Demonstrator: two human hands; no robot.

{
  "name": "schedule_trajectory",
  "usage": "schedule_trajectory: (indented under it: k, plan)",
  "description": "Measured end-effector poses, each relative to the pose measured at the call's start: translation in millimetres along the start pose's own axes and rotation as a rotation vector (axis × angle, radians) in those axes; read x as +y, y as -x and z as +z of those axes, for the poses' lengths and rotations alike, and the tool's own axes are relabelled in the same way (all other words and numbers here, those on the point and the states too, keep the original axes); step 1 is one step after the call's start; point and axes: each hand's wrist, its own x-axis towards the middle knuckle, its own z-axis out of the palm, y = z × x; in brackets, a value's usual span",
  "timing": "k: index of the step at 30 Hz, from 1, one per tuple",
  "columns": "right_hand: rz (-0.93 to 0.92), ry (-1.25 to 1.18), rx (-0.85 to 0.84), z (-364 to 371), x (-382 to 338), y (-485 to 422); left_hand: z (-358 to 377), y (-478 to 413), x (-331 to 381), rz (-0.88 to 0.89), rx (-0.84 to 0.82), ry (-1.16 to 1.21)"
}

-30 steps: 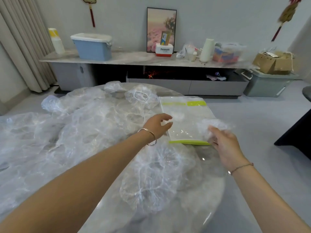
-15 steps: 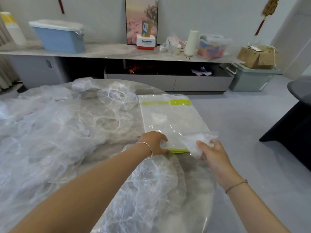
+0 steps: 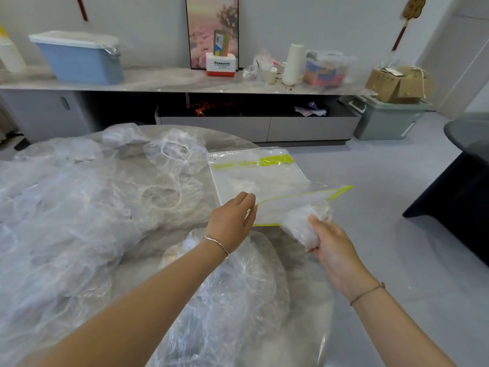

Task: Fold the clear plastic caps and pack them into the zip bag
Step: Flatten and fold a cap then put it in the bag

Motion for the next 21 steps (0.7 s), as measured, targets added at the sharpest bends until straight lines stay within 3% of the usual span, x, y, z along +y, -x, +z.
schedule_trajectory:
  k: [7,13,16,18,21]
  plan:
    - [0.116,-0.025,-0.057,13.4,0.5,2.8,-6.8,11.3,9.3,0.062,0.015,-0.009]
    - [-0.011,0.311,0.102,40.3,12.1,-32.5,-2.7,22.1,9.7,0.131,-0.060,0.052]
    - [0.024,0.290,0.064,48.2,24.3,-45.2,3.1,27.9,6.0,0.108,-0.119,0.102]
    - [-0.071,0.482,0.009,46.2,31.4,-45.7,5.1,28.6,5.7,0.048,-0.132,0.148]
    - [-0.390,0.835,-0.034,27.3,47.1,-31.0,7.2,27.1,7.3,0.013,-0.129,0.188]
